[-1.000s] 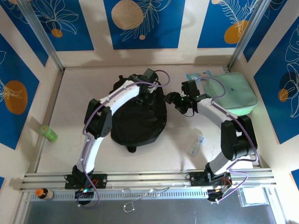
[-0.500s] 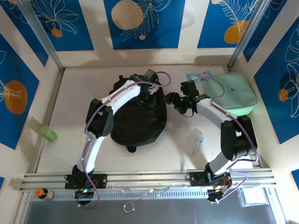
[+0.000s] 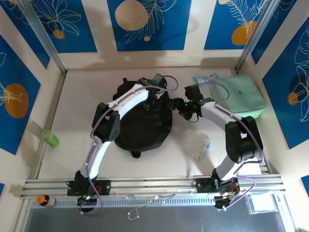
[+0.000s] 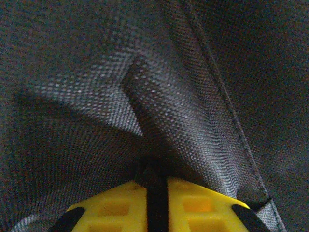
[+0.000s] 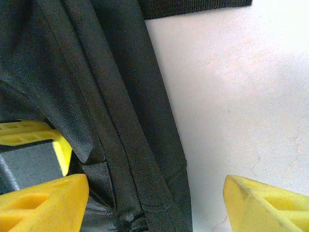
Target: Pack the student bag
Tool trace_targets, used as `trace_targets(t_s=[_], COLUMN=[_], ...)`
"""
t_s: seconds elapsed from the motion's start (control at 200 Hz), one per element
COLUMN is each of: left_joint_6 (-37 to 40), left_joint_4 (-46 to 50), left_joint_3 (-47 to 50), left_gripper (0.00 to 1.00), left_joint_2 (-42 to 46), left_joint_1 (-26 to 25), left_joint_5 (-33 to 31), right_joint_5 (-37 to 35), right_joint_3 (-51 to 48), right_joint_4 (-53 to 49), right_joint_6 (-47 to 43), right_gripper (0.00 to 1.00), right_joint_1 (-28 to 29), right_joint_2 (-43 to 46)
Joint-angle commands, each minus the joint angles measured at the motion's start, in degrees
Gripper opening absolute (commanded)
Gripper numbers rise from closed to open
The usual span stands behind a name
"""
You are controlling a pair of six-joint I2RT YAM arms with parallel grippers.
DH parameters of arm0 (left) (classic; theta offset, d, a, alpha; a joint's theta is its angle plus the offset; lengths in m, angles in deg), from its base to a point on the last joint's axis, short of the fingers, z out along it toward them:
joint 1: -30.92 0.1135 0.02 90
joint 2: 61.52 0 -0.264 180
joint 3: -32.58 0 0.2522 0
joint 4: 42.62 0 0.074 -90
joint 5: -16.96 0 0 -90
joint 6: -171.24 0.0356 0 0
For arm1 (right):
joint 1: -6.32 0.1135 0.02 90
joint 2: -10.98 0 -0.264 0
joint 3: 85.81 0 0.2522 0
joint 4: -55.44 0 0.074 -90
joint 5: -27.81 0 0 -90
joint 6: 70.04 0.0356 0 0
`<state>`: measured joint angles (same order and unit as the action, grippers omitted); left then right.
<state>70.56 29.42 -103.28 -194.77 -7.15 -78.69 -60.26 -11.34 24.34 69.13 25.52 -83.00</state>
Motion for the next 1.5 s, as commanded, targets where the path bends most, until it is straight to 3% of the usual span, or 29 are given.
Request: trace_targets(t_s=[0.0, 0.195, 0.545, 0.82, 1.17, 1.49], left_joint_6=[-2.3, -3.8, -4.6, -8.0, -12.0, -15.9], left_joint_4=[-1.6, -4.0, -4.1, -7.1, -12.7, -16.8], left_joint_3=[2.3, 6.8, 7.4, 12.0, 28.2, 46.3], left_gripper=[0.11, 0.00, 0.00, 0.00, 0.00, 0.00], left_joint_2=[6.2, 9.7, 10.3, 13.4, 25.2, 36.5], left_joint_1=[-0.1, -0.1, -0.1, 0.8, 6.3, 14.1], left_joint_5=[-0.7, -2.4, -4.9, -12.3, -16.3, -11.7], right_joint_5=[0.8, 0.6, 2.0, -5.5, -9.7, -6.0], right_joint_3=[-1.0, -1.4, 1.1, 6.3, 7.7, 15.3], right_joint_4=[-0.8, -0.8, -2.2, -10.9, -11.4, -5.6], right_joint_6=[0.2, 0.0, -2.2, -3.5, -5.2, -13.4], right_gripper=[0.74, 0.74, 0.74, 0.54, 0.48, 0.47], right_joint_1=[0.6, 0.6, 1.5, 3.5, 2.2, 0.7], right_joint_2=[-0.3, -0.3, -3.9, -10.5, -13.0, -18.2])
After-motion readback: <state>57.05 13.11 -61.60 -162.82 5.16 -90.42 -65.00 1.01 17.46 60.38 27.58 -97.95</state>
